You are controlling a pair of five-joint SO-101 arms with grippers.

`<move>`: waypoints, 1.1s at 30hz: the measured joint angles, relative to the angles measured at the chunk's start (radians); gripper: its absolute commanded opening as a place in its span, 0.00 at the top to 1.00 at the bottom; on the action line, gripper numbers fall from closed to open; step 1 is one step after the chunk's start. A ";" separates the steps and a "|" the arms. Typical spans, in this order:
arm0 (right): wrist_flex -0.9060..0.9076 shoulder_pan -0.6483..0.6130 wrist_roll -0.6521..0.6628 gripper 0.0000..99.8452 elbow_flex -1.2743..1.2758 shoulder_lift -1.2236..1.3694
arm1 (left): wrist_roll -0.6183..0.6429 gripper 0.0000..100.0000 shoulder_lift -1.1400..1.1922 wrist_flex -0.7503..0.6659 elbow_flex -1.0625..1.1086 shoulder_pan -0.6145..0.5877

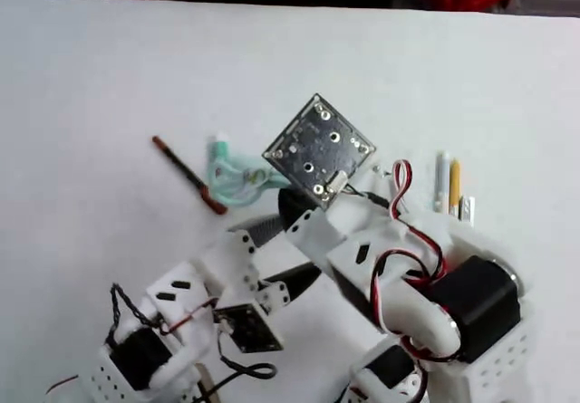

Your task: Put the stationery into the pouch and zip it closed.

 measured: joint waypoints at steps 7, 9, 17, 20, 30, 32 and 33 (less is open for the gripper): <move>0.003 0.054 -0.002 0.98 0.002 0.000 | -0.002 0.74 0.008 -0.075 0.003 -0.135; 0.008 0.049 -0.002 0.98 0.020 -0.002 | -0.002 0.74 0.008 -0.095 0.003 -0.137; 0.009 -0.009 -0.006 0.98 0.058 -0.006 | -0.002 0.75 0.008 -0.114 0.051 -0.077; 0.009 -0.008 -0.031 0.98 0.049 -0.008 | -0.002 0.76 0.008 -0.114 0.089 -0.012; -0.015 -0.009 -0.061 0.98 0.014 -0.009 | -0.003 0.81 0.000 -0.115 0.100 0.048; -0.021 -0.009 -0.089 0.98 0.014 -0.009 | -0.003 0.81 -0.002 -0.115 0.098 0.057; -0.023 -0.009 -0.095 0.98 0.014 -0.009 | -0.003 0.81 -0.002 -0.115 0.098 0.057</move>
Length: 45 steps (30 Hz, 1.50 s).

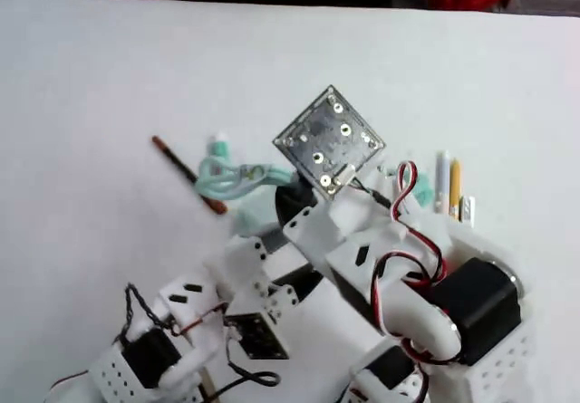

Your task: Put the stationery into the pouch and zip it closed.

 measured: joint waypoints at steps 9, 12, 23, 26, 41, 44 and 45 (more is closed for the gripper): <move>-0.117 0.002 -0.008 0.98 0.000 0.000 | 0.121 0.93 0.008 -0.077 0.002 -0.081; -0.172 0.002 -0.011 0.98 -0.005 0.005 | 0.140 0.98 0.008 -0.101 0.002 -0.146; -0.347 0.209 -0.008 0.98 -0.005 0.227 | 0.155 0.97 0.009 -0.109 0.003 -0.245; -0.350 0.265 -0.008 0.98 -0.005 0.279 | 0.155 0.97 0.000 -0.115 0.015 -0.262; -0.486 0.488 -0.008 0.98 -0.002 0.328 | 0.155 0.97 -0.002 -0.121 0.015 -0.296; -0.505 0.503 -0.008 0.98 -0.002 0.333 | 0.155 0.97 -0.002 -0.120 0.015 -0.296; -0.514 0.509 -0.008 0.98 0.000 0.333 | 0.155 0.97 -0.002 -0.118 0.015 -0.296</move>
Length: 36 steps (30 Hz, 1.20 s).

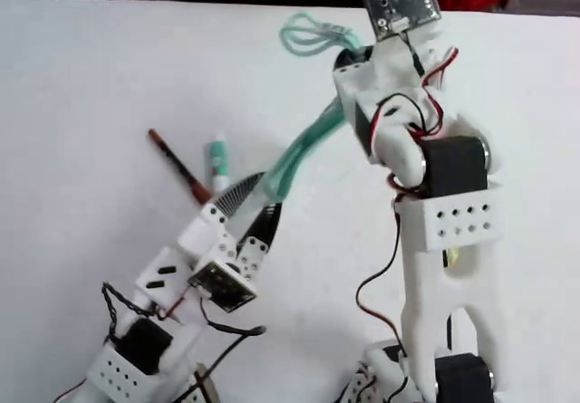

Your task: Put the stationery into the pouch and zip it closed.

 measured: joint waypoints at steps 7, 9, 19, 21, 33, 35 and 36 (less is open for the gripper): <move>-0.129 0.061 0.003 0.98 0.074 0.052 | 0.000 0.97 0.000 0.006 0.000 0.000; -0.157 0.087 0.003 0.98 0.080 0.071 | 0.000 0.97 0.000 0.006 0.000 0.000; -0.167 0.140 0.003 0.81 0.080 0.089 | 0.000 0.97 0.000 0.011 0.000 0.000; -0.118 0.133 0.003 0.70 0.080 0.084 | 0.000 0.97 0.000 0.012 0.000 0.000; 0.032 -0.031 0.008 0.72 0.080 -0.322 | 0.000 0.97 0.000 0.014 0.000 -0.008; 0.035 -0.018 0.008 0.72 0.078 -0.408 | 0.000 0.97 0.000 0.014 0.000 -0.008; 0.041 -0.002 0.008 0.72 0.084 -0.446 | 0.000 0.97 0.000 0.014 0.000 -0.008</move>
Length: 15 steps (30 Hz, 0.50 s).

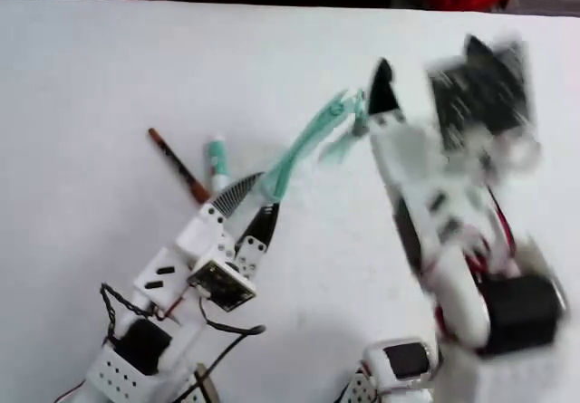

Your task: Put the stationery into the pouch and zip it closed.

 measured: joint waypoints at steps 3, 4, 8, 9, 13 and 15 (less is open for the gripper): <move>0.023 0.087 0.000 0.72 0.048 -0.035 | 0.000 0.97 0.003 -0.012 0.000 0.000; 0.031 0.120 0.000 0.72 0.074 -0.031 | 0.000 0.97 0.005 -0.014 0.000 -0.002; 0.035 0.244 0.000 0.72 0.219 -0.034 | 0.000 0.97 0.003 -0.011 -0.002 -0.002; 0.035 0.270 0.000 0.72 0.259 -0.035 | 0.008 0.97 0.006 0.000 -0.012 -0.003; 0.014 0.318 0.000 0.72 0.466 -0.032 | 0.106 0.97 0.011 0.098 -0.087 -0.014; -0.044 0.318 -0.003 0.72 0.600 -0.037 | 0.152 0.97 0.011 0.146 -0.133 -0.020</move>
